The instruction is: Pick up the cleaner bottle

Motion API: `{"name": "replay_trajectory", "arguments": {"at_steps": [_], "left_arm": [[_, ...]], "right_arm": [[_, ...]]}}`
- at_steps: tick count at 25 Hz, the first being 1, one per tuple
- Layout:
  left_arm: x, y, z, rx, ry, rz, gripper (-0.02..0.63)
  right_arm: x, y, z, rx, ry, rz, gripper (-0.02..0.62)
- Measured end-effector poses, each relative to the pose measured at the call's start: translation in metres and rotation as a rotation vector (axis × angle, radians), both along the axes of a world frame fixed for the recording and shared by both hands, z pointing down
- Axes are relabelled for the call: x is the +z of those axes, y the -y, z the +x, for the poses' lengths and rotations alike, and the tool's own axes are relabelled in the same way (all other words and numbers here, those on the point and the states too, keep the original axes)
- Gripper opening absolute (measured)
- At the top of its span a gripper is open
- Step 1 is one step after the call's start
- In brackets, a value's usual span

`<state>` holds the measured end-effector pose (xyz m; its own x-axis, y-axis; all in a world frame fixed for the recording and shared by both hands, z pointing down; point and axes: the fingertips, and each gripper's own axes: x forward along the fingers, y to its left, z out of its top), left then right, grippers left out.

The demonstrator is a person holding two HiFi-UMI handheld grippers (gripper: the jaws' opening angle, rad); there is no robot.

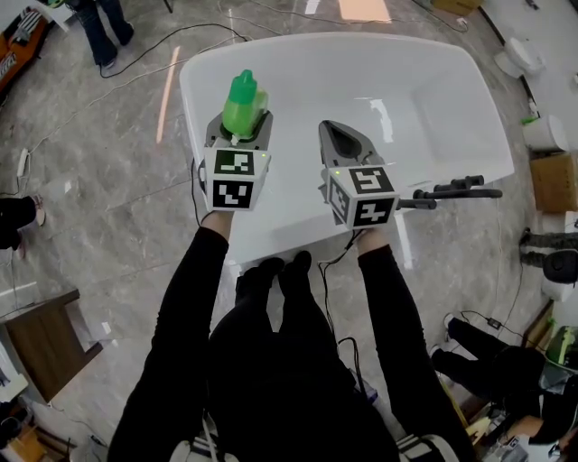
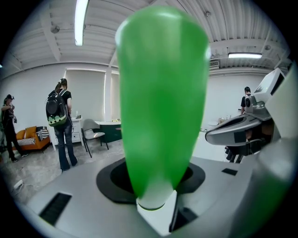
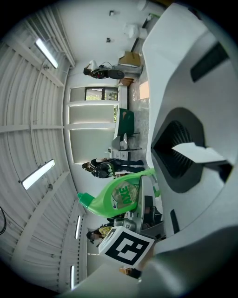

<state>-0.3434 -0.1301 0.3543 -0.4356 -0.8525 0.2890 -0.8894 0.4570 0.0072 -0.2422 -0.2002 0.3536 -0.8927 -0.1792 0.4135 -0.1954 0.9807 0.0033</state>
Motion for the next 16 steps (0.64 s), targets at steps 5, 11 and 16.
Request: {"name": "replay_trajectory", "arguments": {"at_steps": [5,11,16], "left_arm": [[-0.0008,0.0008,-0.0017,0.002,0.0,0.003,0.193],[0.0015,-0.003,-0.0043,-0.001,0.002,-0.005,0.193],[0.0,-0.005,-0.0071,-0.01,0.004,-0.004,0.193]], "right_arm": [[0.0036,-0.0003,-0.0025,0.004,-0.007,-0.003,0.002],[0.0066,-0.0022,-0.0036,0.002,-0.013,-0.004,0.002],[0.0042,-0.0012,-0.0058,-0.003,-0.012,0.001,0.002]]}}
